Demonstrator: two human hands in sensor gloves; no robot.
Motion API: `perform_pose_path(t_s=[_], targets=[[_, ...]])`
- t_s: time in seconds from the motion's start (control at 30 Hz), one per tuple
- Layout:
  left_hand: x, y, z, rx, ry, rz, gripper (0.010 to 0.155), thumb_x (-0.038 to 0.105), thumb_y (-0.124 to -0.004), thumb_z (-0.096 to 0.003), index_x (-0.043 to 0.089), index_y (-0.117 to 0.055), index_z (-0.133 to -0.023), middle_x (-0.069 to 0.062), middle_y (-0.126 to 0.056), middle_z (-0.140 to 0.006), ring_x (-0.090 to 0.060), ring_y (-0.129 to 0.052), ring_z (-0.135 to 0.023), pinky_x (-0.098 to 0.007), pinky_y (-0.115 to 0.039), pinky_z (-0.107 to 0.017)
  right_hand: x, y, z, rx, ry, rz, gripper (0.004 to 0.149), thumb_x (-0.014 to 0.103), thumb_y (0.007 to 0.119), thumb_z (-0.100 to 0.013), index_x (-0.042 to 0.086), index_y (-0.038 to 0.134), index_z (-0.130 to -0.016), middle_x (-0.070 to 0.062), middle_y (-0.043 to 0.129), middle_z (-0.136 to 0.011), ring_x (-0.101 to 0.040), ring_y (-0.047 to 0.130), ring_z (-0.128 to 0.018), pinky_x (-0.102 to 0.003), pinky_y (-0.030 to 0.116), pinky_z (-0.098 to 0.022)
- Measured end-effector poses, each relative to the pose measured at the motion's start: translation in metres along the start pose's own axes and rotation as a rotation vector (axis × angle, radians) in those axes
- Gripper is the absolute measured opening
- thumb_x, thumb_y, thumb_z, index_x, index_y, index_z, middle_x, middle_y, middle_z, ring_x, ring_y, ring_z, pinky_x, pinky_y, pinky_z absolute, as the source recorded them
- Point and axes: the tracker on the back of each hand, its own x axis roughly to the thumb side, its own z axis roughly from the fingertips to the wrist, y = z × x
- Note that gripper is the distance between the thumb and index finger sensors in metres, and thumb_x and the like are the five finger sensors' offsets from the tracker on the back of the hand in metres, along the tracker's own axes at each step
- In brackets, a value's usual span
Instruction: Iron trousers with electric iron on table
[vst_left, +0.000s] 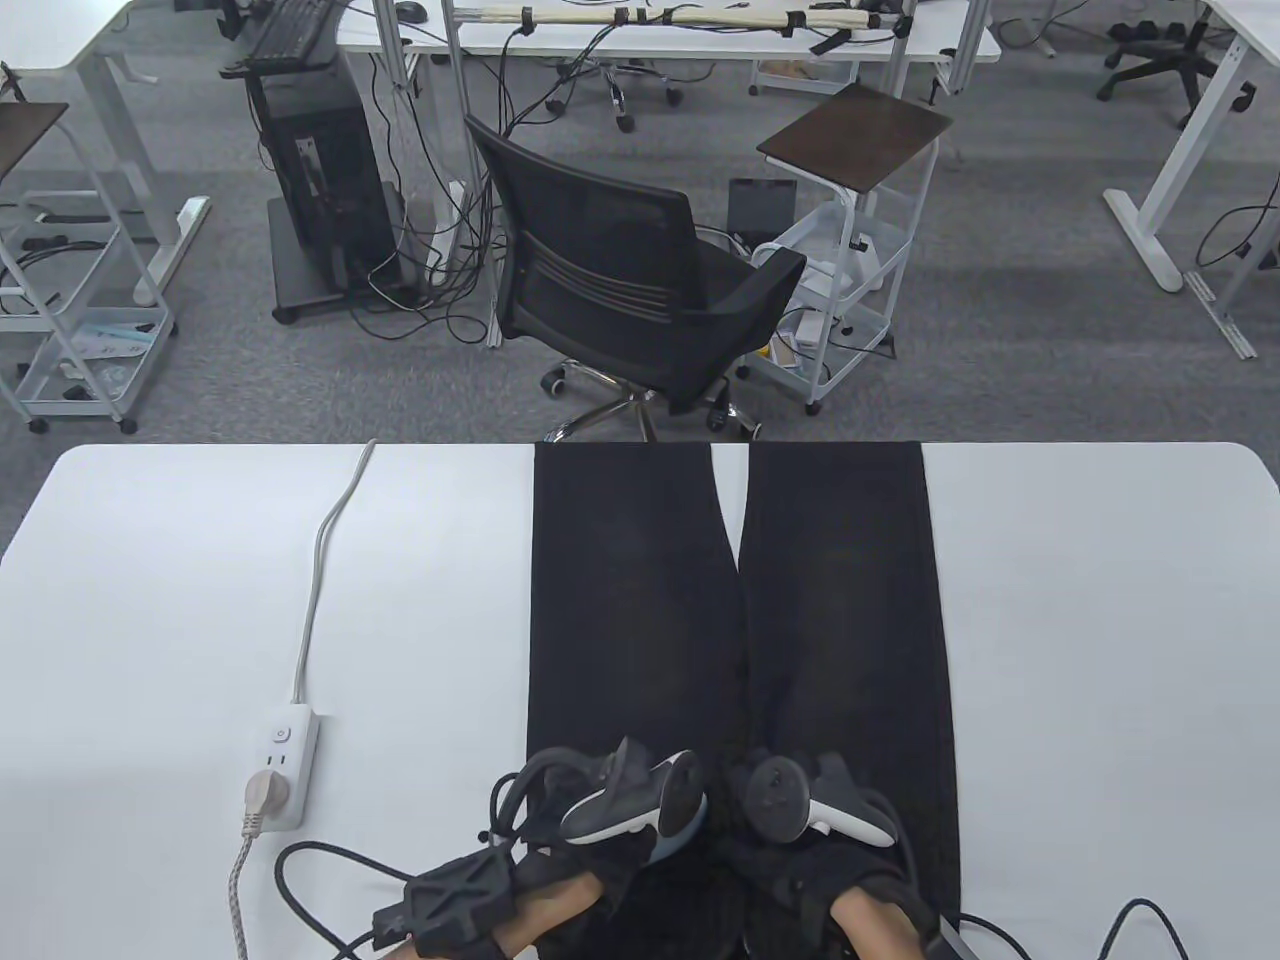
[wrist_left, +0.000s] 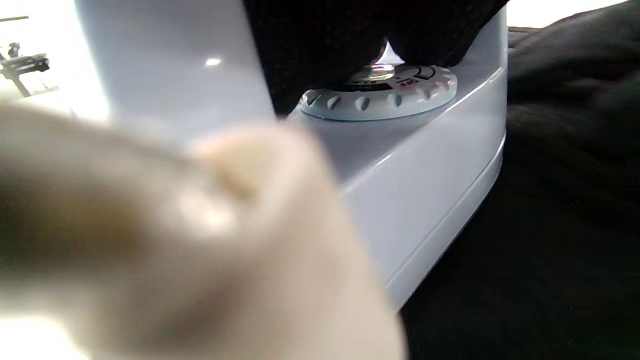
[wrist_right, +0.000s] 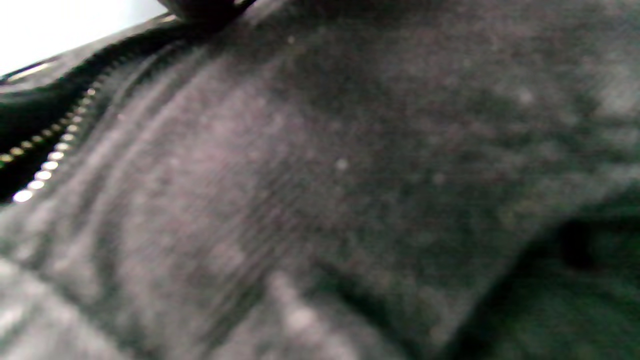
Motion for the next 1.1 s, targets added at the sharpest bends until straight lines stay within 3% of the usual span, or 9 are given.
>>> perform_pose_path(t_s=[0.13, 0.27, 0.37, 0.53, 0.7, 0.83, 1.1], targets=[[-0.006, 0.013, -0.045, 0.054, 0.091, 0.003, 0.042, 0.049, -0.074, -0.0634, 0.014, -0.073, -0.086, 0.004, -0.093, -0.056, -0.017, -0.101, -0.049, -0.056, -0.081, -0.060, 0.000, 0.001, 0.000, -0.010, -0.001, 0.003, 0.078, 0.054, 0.053, -0.065, 0.014, 0.007, -0.114, -0.017, -0.006, -0.116, -0.051, 0.001, -0.102, -0.080, 0.021, -0.062], [-0.020, 0.027, -0.100, -0.006, 0.213, 0.017, 0.043, 0.049, -0.072, -0.0634, 0.015, -0.070, -0.089, 0.005, -0.092, -0.060, -0.017, -0.099, -0.053, -0.056, -0.079, -0.064, 0.000, 0.002, 0.000, -0.019, -0.011, 0.010, 0.078, 0.054, 0.052, -0.065, 0.014, 0.007, -0.114, -0.017, -0.006, -0.116, -0.051, 0.001, -0.102, -0.080, 0.021, -0.062], [-0.033, 0.033, -0.129, 0.018, 0.304, 0.045, 0.043, 0.049, -0.073, -0.0633, 0.015, -0.070, -0.089, 0.004, -0.092, -0.059, -0.017, -0.099, -0.053, -0.056, -0.078, -0.064, 0.000, 0.002, 0.000, -0.021, -0.014, 0.016, 0.078, 0.054, 0.052, -0.065, 0.014, 0.007, -0.114, -0.018, -0.006, -0.116, -0.051, 0.001, -0.102, -0.080, 0.021, -0.062], [-0.060, 0.039, -0.161, 0.001, 0.348, 0.083, 0.045, 0.049, -0.072, -0.0634, 0.016, -0.067, -0.093, 0.005, -0.091, -0.061, -0.018, -0.098, -0.055, -0.056, -0.077, -0.066, 0.001, 0.003, 0.000, -0.022, -0.022, 0.021, 0.078, 0.054, 0.051, -0.065, 0.013, 0.007, -0.114, -0.018, -0.006, -0.116, -0.052, 0.001, -0.102, -0.080, 0.021, -0.062], [-0.076, 0.041, -0.171, -0.015, 0.371, 0.129, 0.048, 0.049, -0.073, -0.0630, 0.017, -0.064, -0.097, 0.005, -0.090, -0.059, -0.018, -0.098, -0.053, -0.056, -0.078, -0.064, 0.002, 0.002, -0.001, -0.004, -0.024, 0.024, 0.078, 0.054, 0.051, -0.065, 0.013, 0.007, -0.114, -0.018, -0.007, -0.116, -0.052, 0.001, -0.102, -0.081, 0.021, -0.061], [-0.072, 0.040, -0.167, -0.023, 0.378, 0.115, 0.048, 0.049, -0.073, -0.0621, 0.016, -0.065, -0.096, 0.004, -0.092, -0.056, -0.018, -0.101, -0.048, -0.058, -0.082, -0.060, 0.002, 0.001, -0.002, 0.021, -0.025, 0.022, 0.078, 0.053, 0.051, -0.065, 0.013, 0.006, -0.114, -0.018, -0.008, -0.115, -0.053, 0.000, -0.101, -0.081, 0.020, -0.061], [-0.051, 0.034, -0.117, -0.148, 0.297, 0.179, 0.047, 0.044, -0.074, -0.0615, 0.009, -0.067, -0.092, 0.001, -0.093, -0.052, -0.018, -0.102, -0.044, -0.059, -0.085, -0.052, 0.001, 0.000, -0.002, 0.050, -0.030, 0.013, 0.078, 0.053, 0.051, -0.066, 0.013, 0.004, -0.114, -0.018, -0.011, -0.114, -0.053, -0.004, -0.100, -0.081, 0.019, -0.061]])
